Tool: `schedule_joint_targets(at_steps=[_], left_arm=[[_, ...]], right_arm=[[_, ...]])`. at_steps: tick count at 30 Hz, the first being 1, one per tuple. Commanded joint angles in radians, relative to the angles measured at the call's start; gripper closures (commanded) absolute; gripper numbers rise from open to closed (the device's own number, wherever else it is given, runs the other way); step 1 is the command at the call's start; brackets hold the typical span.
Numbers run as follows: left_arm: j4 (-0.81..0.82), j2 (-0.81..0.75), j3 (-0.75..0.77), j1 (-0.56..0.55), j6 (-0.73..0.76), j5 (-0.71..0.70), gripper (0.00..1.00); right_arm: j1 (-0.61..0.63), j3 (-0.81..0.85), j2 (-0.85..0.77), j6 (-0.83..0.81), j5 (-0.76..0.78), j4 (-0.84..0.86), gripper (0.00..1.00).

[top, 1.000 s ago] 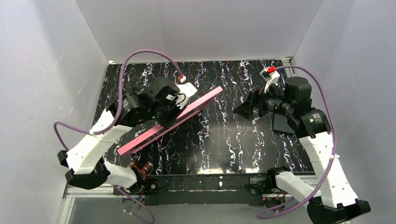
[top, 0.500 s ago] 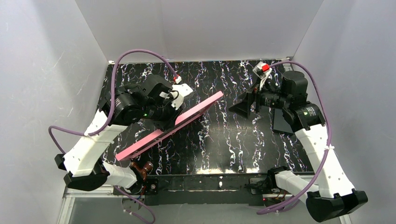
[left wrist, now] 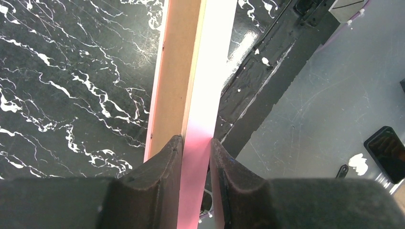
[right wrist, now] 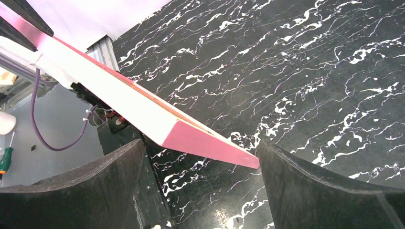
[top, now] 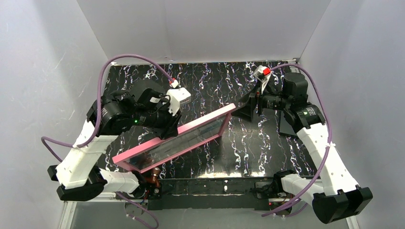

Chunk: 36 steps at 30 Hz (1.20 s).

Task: Put the photo into the frame

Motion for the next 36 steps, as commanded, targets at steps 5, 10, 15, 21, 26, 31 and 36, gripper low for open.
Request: schedule_joint_targets(at_steps=[5,10,15,21,26,31,36], left_arm=[[0.011,-0.058,-0.132,0.014,0.031,-0.102,0.89],[0.004,-0.056,-0.178,0.015,0.088,-0.148,0.72],[0.013,-0.055,-0.224,0.018,0.094,-0.141,0.69],[0.047,-0.071,-0.265,0.031,0.095,-0.15,0.79],[0.079,-0.099,-0.27,0.035,0.086,-0.157,0.85],[0.077,-0.122,-0.263,0.035,0.095,-0.131,0.82],[0.061,-0.118,-0.262,0.035,0.105,-0.054,0.8]], right_arm=[[0.0,-0.044,0.043,-0.002,-0.095,0.126,0.05],[0.002,-0.053,0.054,0.023,-0.14,0.161,0.06],[0.003,-0.058,0.076,0.036,-0.174,0.172,0.08],[0.007,-0.072,0.093,0.039,-0.185,0.197,0.09],[0.007,-0.088,0.1,0.008,-0.179,0.21,0.08],[0.007,-0.108,0.119,-0.013,-0.225,0.279,0.07],[0.007,-0.125,0.159,-0.017,-0.245,0.392,0.07]])
